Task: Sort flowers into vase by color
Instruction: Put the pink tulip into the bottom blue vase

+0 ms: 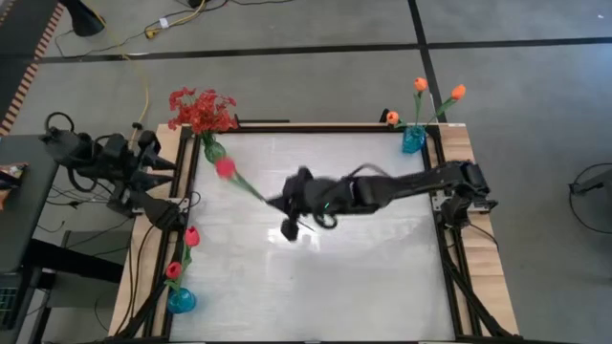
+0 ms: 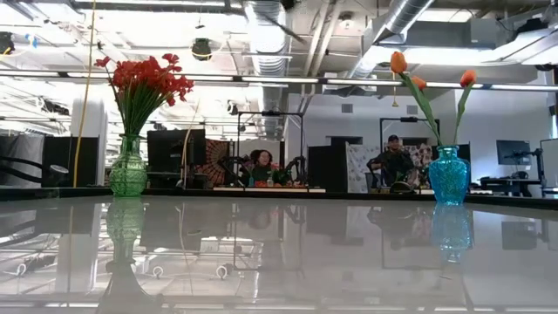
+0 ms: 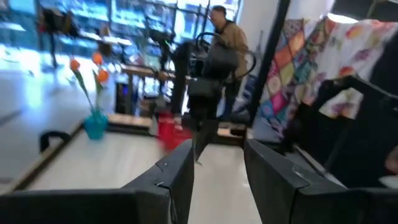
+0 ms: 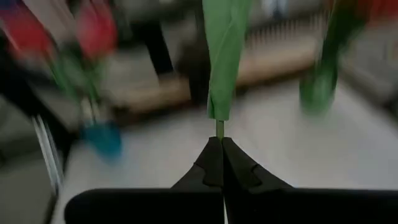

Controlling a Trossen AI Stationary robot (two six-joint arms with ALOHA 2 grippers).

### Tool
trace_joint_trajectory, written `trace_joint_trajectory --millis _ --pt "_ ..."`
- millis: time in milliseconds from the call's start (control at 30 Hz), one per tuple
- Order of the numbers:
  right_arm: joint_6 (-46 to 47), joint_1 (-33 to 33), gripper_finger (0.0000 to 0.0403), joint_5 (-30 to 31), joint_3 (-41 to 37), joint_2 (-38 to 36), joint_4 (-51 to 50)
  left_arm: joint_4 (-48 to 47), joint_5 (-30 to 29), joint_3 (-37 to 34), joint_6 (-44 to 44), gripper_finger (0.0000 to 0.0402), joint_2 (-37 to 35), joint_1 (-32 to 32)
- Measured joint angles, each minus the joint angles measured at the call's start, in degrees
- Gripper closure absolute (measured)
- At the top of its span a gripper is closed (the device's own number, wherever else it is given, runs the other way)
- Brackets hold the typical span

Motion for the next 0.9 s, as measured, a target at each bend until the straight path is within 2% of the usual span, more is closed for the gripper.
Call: trace_joint_trajectory --millis 133,267,333,567,800,900 --pt "-6.6 -2.8 0.0387 -0.4 0.1 -1.3 18.8 6.4 -5.4 -1.2 2.7 0.0274 2.0 0.0" --pt "-9.7 -4.9 0.0387 -5.5 0.1 -0.3 35.6 12.1 -9.1 -2.7 3.1 0.0273 4.7 0.0" --pt "-9.4 -5.8 0.0387 -8.0 0.1 0.1 39.9 15.9 -9.4 -4.3 4.3 0.0273 6.4 0.0" --pt "-9.3 -5.5 0.0387 -9.5 0.0 0.2 38.8 29.8 -8.6 -5.7 11.1 0.0259 13.6 0.3" --pt "-9.9 -4.2 0.0387 -10.8 0.0 0.2 37.8 32.3 -8.3 -5.7 7.3 0.0170 19.6 7.5" --pt "-10.0 -3.8 0.0387 -10.9 0.0 0.2 37.7 34.9 -4.5 -5.7 4.9 0.0134 22.1 11.2"
